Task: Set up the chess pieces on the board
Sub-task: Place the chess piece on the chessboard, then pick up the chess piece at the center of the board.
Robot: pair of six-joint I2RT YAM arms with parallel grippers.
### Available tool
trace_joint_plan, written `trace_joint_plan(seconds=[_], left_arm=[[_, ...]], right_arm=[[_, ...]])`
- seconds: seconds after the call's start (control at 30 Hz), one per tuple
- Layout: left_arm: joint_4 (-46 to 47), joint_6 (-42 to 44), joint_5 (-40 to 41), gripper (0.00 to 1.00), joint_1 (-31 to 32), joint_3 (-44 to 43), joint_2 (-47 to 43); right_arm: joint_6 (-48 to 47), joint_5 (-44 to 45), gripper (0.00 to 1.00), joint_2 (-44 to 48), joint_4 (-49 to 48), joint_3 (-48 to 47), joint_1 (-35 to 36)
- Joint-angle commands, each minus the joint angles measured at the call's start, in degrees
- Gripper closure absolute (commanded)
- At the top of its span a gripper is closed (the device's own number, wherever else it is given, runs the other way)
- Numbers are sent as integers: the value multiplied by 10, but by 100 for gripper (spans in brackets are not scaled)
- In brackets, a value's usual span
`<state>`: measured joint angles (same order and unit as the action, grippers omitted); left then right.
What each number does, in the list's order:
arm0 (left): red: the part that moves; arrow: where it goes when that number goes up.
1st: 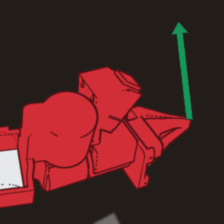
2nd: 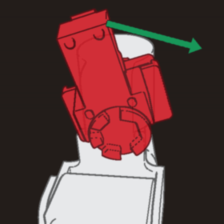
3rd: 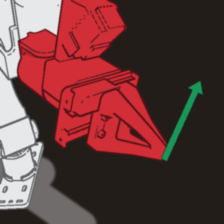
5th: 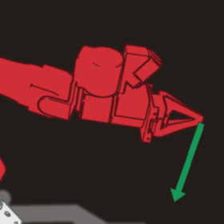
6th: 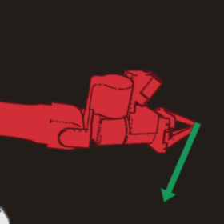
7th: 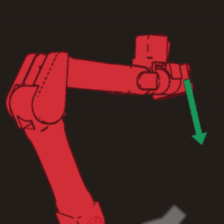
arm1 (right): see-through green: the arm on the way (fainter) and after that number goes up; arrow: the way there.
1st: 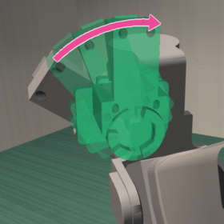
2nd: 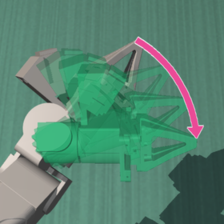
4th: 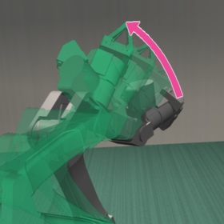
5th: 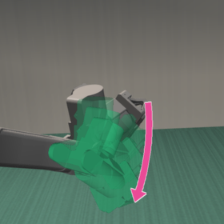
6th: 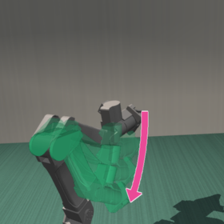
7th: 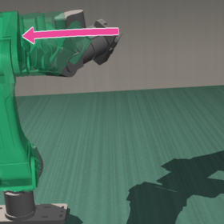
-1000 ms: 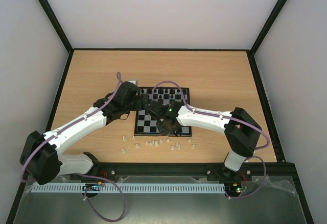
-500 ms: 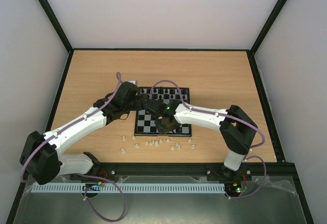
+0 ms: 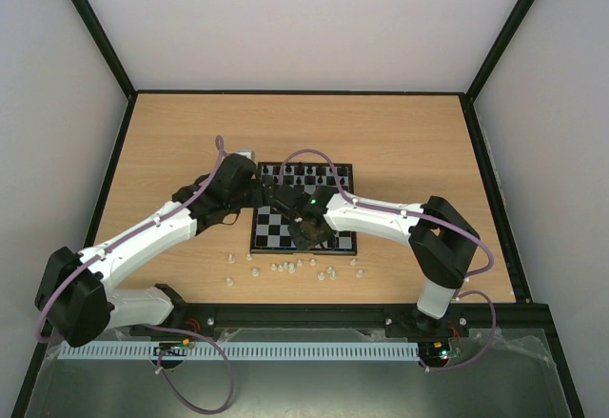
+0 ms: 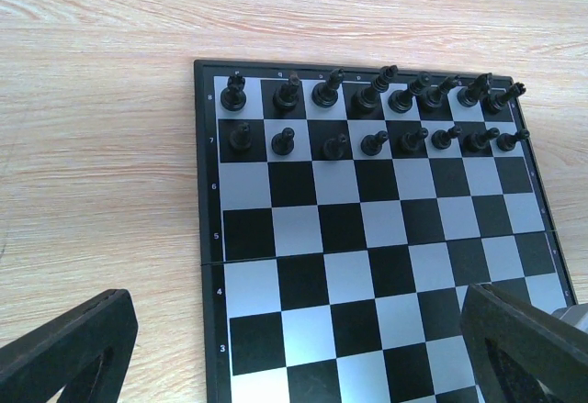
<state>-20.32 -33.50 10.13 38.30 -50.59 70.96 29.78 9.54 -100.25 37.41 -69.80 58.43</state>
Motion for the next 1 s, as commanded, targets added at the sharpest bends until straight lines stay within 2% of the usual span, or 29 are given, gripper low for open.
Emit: trace_joint_plan(seconds=[0.0, 0.27, 0.53, 0.67, 0.8, 0.97], left_arm=[[-5, -2, 6, 1, 2, 5, -10], [-5, -2, 7, 1, 2, 7, -11], [-10, -5, 16, 0, 2, 3, -15], [-10, -18, 50, 0, 1, 14, -64], [-23, -24, 66, 1, -2, 18, -108], [-38, -45, 67, 1, -2, 24, -131]], right_arm=[[-2, 6, 86, -5, 27, 0, -3], [-1, 10, 78, -4, 30, -3, -4], [0, 19, 58, 35, 45, -23, -4], [2, 15, 49, 79, 48, -24, -3], [2, 8, 48, 108, 51, -17, 15], [8, -2, 52, 105, 51, -16, 72]])
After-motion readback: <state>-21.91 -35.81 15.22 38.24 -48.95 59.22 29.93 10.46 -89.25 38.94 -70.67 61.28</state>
